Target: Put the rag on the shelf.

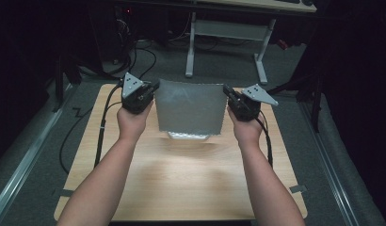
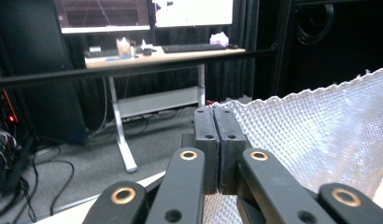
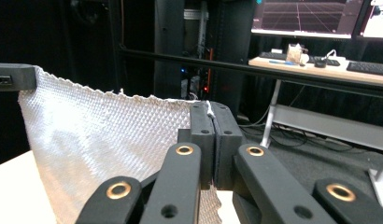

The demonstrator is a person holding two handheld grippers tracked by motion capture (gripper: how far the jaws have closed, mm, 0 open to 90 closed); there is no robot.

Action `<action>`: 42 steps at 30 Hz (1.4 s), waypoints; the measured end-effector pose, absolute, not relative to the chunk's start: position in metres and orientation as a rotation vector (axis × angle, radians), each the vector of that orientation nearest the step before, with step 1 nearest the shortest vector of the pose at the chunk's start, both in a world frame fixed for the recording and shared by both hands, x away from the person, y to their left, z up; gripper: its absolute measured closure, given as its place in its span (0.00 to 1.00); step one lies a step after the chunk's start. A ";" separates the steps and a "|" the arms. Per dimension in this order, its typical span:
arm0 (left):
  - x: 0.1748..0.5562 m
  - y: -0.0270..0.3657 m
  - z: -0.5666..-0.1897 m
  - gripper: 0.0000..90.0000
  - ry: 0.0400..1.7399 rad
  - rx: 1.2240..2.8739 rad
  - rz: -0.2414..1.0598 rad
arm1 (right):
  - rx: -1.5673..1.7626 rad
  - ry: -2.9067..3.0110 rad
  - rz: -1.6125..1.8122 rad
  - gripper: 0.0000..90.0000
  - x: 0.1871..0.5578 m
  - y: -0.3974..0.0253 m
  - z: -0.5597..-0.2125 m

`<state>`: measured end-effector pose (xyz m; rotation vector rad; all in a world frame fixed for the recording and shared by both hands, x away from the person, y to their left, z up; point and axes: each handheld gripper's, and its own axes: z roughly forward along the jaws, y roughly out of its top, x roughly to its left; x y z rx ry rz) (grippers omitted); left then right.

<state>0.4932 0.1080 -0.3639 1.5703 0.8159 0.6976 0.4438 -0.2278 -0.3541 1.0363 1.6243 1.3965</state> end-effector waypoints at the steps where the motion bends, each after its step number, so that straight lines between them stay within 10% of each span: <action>1: 0.497 0.107 -0.365 1.00 0.824 1.574 0.690 | 1.053 1.632 1.385 1.00 0.450 -0.228 -0.355; 42: 0.509 0.104 -0.475 0.99 0.965 1.789 0.371 | 1.276 1.873 1.246 1.00 0.487 -0.239 -0.451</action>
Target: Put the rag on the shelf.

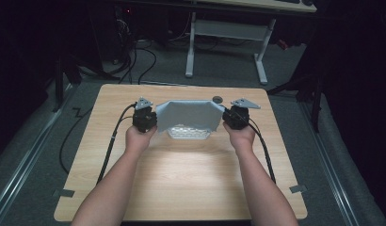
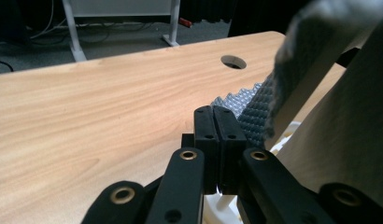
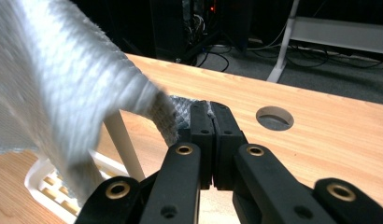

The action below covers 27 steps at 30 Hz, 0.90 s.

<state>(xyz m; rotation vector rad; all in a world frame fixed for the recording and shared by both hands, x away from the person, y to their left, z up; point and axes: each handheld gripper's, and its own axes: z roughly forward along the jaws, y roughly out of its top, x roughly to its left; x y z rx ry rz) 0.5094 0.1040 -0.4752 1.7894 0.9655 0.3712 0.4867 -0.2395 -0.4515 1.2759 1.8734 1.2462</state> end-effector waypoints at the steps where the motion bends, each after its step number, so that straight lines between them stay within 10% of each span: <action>1: 0.509 0.104 -0.477 0.99 0.965 1.795 0.372 | 1.281 1.878 1.242 1.00 0.487 -0.239 -0.453; 14: 0.502 0.107 -0.485 0.96 0.963 1.803 0.369 | 1.321 1.895 1.214 0.98 0.490 -0.236 -0.467; 27: 0.493 0.134 -0.478 0.51 1.039 1.756 0.428 | 1.339 1.805 1.200 0.60 0.485 -0.254 -0.461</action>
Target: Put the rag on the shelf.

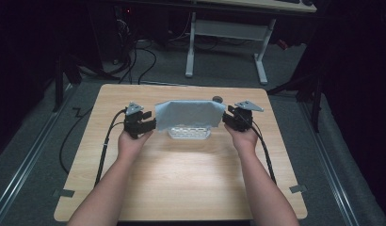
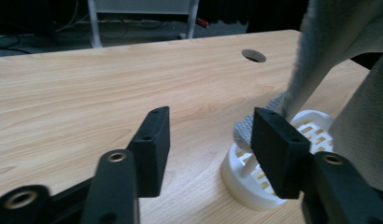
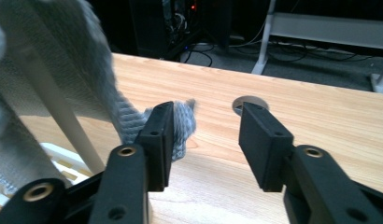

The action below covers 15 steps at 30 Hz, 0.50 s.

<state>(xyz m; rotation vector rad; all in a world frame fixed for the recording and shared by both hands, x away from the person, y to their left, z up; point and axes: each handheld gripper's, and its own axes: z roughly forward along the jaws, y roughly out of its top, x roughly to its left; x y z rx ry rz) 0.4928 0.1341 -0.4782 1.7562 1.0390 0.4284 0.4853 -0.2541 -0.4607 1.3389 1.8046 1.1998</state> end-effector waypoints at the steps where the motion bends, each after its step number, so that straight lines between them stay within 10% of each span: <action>1: 0.492 0.136 -0.477 0.49 1.044 1.762 0.436 | 1.349 1.807 1.193 0.58 0.484 -0.256 -0.460; 15: 0.473 0.166 -0.475 0.39 1.087 1.752 0.477 | 1.301 1.840 1.136 0.49 0.461 -0.274 -0.455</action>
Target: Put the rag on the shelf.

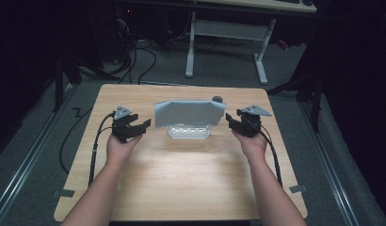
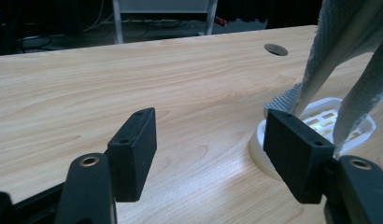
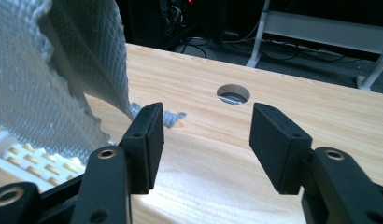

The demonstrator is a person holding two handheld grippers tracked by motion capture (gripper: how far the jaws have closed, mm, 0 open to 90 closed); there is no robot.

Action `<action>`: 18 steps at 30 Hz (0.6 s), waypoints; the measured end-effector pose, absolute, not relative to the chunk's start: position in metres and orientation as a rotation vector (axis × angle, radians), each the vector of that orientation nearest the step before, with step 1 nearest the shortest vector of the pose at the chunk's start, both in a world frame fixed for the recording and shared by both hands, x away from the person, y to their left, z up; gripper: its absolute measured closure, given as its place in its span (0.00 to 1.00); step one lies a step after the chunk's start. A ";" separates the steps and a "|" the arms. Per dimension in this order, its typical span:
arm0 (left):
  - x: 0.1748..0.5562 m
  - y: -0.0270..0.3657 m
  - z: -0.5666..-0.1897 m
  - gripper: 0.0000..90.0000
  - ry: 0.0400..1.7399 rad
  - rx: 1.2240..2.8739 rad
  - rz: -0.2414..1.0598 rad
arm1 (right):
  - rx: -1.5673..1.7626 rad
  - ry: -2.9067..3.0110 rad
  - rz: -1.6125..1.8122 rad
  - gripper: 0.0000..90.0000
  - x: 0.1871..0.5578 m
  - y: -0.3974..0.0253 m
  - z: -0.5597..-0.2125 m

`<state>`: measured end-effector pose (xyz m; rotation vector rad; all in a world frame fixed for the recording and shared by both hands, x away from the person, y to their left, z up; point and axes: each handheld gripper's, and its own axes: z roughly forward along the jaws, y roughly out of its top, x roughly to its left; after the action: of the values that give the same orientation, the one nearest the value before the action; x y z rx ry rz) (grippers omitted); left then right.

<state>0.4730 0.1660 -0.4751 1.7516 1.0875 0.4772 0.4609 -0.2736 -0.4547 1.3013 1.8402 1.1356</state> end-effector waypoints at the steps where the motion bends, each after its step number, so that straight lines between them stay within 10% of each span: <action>1: 0.472 0.168 -0.475 0.40 1.087 1.747 0.476 | 1.305 1.839 1.137 0.49 0.459 -0.275 -0.454; 18: 0.451 0.187 -0.478 0.41 1.097 1.751 0.477 | 1.241 1.822 1.141 0.43 0.427 -0.283 -0.448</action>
<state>0.4507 0.1867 -0.4777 1.7509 1.0971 0.4775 0.4266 -0.2831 -0.4483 1.2408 1.8221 1.1405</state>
